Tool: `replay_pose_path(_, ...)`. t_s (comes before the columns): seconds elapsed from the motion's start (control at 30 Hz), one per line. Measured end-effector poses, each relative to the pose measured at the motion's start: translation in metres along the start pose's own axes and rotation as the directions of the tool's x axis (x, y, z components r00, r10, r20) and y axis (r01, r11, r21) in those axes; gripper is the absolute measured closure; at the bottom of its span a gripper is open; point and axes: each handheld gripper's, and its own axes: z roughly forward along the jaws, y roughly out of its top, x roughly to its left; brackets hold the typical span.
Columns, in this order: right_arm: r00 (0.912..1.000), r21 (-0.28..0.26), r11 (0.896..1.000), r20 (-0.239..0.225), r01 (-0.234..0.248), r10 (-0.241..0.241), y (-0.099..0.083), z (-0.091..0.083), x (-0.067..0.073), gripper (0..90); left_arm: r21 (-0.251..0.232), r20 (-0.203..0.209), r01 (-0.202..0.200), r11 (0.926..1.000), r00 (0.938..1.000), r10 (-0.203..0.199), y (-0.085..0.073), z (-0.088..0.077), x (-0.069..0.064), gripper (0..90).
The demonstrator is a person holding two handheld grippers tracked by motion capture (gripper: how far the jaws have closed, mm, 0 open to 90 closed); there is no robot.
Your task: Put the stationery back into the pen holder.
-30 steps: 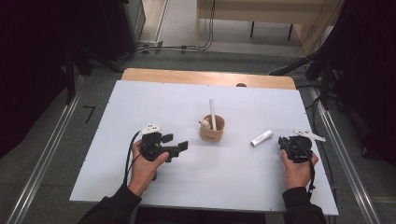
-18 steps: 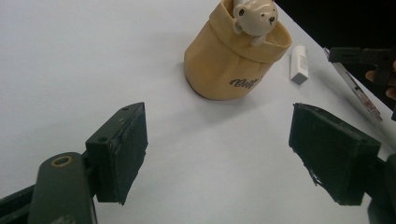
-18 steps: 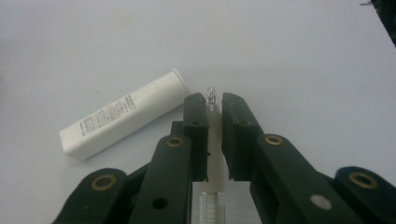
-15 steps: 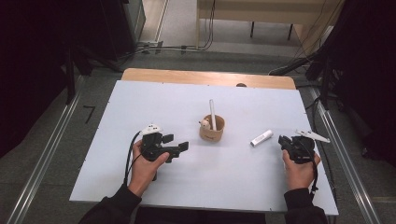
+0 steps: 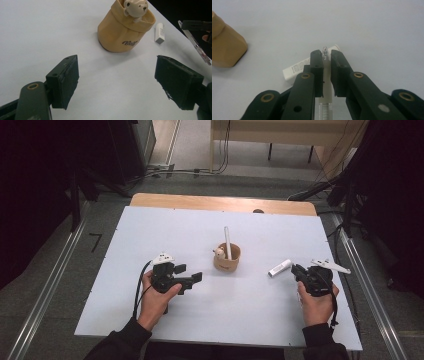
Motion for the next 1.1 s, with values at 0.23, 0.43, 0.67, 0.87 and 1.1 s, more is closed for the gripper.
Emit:
replay_pose_path(0.23, 0.9993, -0.007, 1.0, -0.034, 0.014, -0.015, 0.002, -0.002, 0.009, 79.0, 0.005, 0.004, 0.0, 1.0, 1.0, 0.0, -0.001, 0.001, -0.001, 20.2)
replay_pose_path(0.43, 0.9975, -0.013, 0.999, -0.063, 0.031, -0.032, 0.003, -0.002, 0.017, 78.9, 0.016, 0.008, -0.004, 0.9999, 1.0, 0.004, -0.001, 0.003, -0.002, 20.2)
replay_pose_path(0.67, 0.9941, -0.025, 0.998, -0.095, 0.049, -0.052, 0.006, -0.003, 0.028, 79.0, 0.04, 0.023, -0.01, 0.9991, 0.9997, 0.009, -0.004, 0.008, -0.007, 20.2)
replay_pose_path(0.87, 0.9892, -0.028, 0.997, -0.126, 0.072, -0.075, 0.008, -0.001, 0.041, 79.0, 0.051, 0.031, -0.014, 0.9986, 0.9994, 0.013, -0.005, 0.01, -0.01, 20.2)
replay_pose_path(1.1, 0.983, -0.028, 0.995, -0.155, 0.095, -0.098, 0.009, 0.002, 0.053, 78.9, 0.056, 0.04, -0.018, 0.9982, 0.9991, 0.016, -0.006, 0.011, -0.012, 20.2)
